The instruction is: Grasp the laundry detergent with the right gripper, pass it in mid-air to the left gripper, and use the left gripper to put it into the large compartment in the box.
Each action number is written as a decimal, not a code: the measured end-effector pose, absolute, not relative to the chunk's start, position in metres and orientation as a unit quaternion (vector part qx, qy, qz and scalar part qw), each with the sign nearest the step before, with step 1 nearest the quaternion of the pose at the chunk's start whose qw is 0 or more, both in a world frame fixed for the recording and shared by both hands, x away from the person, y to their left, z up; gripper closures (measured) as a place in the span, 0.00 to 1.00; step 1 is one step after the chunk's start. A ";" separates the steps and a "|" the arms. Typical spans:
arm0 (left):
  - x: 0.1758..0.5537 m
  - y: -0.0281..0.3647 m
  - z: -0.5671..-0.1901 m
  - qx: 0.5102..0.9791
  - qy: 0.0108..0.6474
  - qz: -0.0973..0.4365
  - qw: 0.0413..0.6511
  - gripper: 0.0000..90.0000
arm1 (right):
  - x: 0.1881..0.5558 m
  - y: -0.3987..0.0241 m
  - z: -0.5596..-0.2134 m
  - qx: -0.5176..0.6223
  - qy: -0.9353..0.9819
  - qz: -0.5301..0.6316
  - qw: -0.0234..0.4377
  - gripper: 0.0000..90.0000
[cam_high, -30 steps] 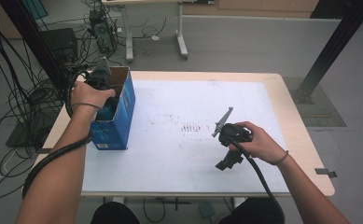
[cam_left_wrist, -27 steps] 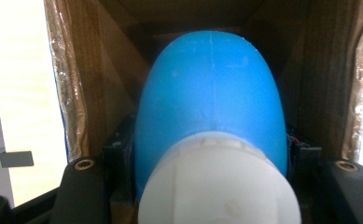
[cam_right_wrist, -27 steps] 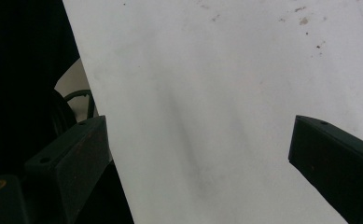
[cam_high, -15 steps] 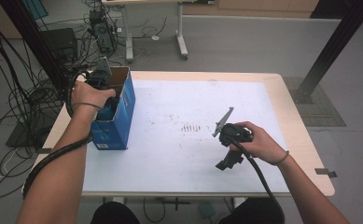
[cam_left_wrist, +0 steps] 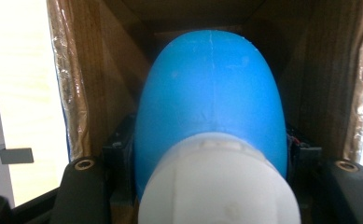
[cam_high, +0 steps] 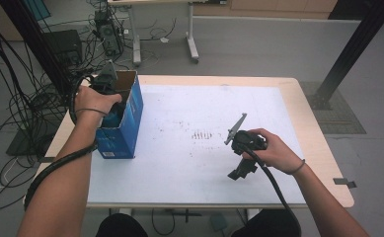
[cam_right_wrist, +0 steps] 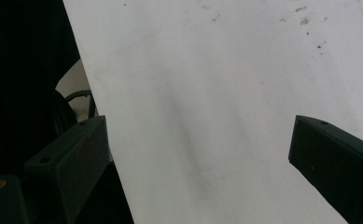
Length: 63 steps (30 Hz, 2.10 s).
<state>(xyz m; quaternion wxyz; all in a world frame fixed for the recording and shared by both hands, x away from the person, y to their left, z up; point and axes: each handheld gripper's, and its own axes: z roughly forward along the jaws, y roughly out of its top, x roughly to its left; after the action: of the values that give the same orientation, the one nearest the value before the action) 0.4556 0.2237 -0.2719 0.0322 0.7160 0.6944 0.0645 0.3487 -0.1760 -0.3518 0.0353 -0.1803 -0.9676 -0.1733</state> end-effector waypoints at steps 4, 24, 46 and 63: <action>0.456 0.223 -0.272 0.715 0.696 0.065 0.032 0.42 | 0.348 -0.176 -0.352 -0.181 -0.967 -0.173 0.036 0.06; 0.456 0.225 -0.266 0.712 0.698 0.062 0.034 0.39 | 0.350 -0.174 -0.354 -0.177 -0.969 -0.169 0.038 0.06; 0.447 0.225 -0.217 0.719 0.689 0.057 0.065 0.34 | 0.349 -0.170 -0.352 -0.171 -0.971 -0.165 0.036 0.05; 0.439 0.205 -0.185 0.736 0.671 0.054 0.075 0.16 | 0.348 -0.173 -0.349 -0.177 -0.969 -0.167 0.033 0.05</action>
<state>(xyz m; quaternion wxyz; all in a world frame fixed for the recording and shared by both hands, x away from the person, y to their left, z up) 0.4393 0.2047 -0.1854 0.0755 0.7356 0.6710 0.0539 0.3481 -0.1730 -0.3492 0.0327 -0.1770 -0.9694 -0.1671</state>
